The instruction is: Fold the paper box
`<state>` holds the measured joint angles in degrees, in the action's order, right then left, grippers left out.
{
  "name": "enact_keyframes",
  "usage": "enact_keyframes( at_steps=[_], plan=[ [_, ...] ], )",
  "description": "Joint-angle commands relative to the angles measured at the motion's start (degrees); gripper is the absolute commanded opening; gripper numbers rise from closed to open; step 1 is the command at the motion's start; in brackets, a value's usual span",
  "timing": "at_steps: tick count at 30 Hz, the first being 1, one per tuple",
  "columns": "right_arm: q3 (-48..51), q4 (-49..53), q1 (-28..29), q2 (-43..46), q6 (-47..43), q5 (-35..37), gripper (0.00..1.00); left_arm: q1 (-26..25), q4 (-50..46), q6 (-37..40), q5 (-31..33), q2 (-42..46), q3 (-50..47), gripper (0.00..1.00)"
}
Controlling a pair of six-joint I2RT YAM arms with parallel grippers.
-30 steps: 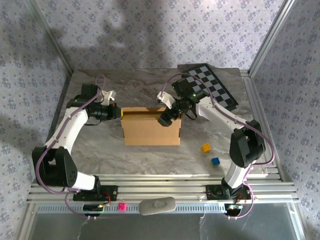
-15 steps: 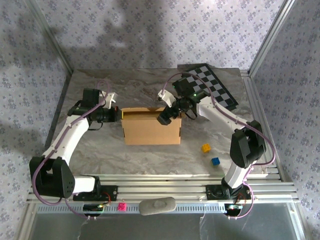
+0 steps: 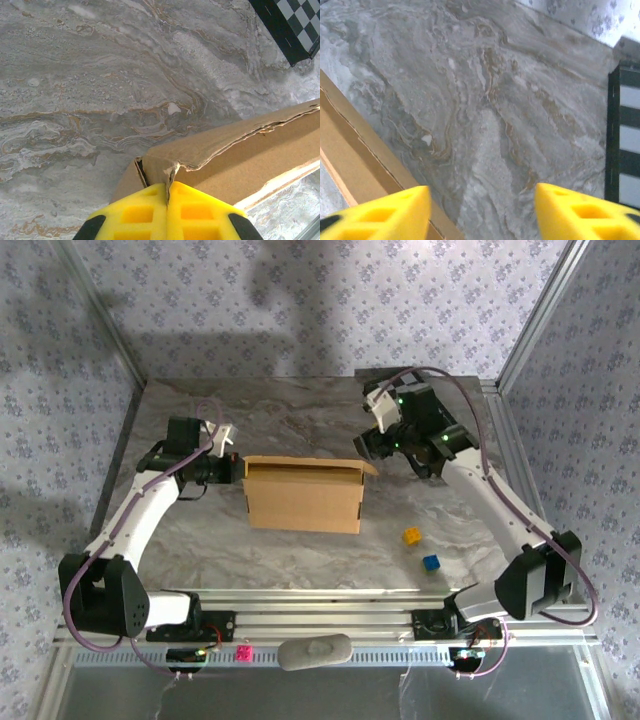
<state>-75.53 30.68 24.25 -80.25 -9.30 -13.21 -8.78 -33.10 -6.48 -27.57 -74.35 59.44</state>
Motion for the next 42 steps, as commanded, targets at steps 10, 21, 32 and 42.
enact_keyframes(
  at_steps=[10, 21, 32, 42],
  plan=[
    [9.46, 7.41, -2.83, 4.74, -0.97, -4.14, 0.48, -0.37, -0.28, 1.69, 0.37, 0.19, 0.36, 0.00],
    [7.74, 9.35, -5.48, 1.58, -3.68, -13.00, 0.42, -0.48, -0.91, 1.86, 0.17, 0.40, 0.50, 0.00],
    [2.10, 9.29, -5.80, -3.76, -3.24, -14.94, 0.24, -0.45, -1.26, 1.91, 0.33, 0.47, 0.61, 0.00],
    [1.25, 11.12, -5.09, -3.94, -3.05, -13.41, 0.10, -0.45, -1.39, 1.69, 0.59, 0.37, 0.74, 0.00]
  ],
)
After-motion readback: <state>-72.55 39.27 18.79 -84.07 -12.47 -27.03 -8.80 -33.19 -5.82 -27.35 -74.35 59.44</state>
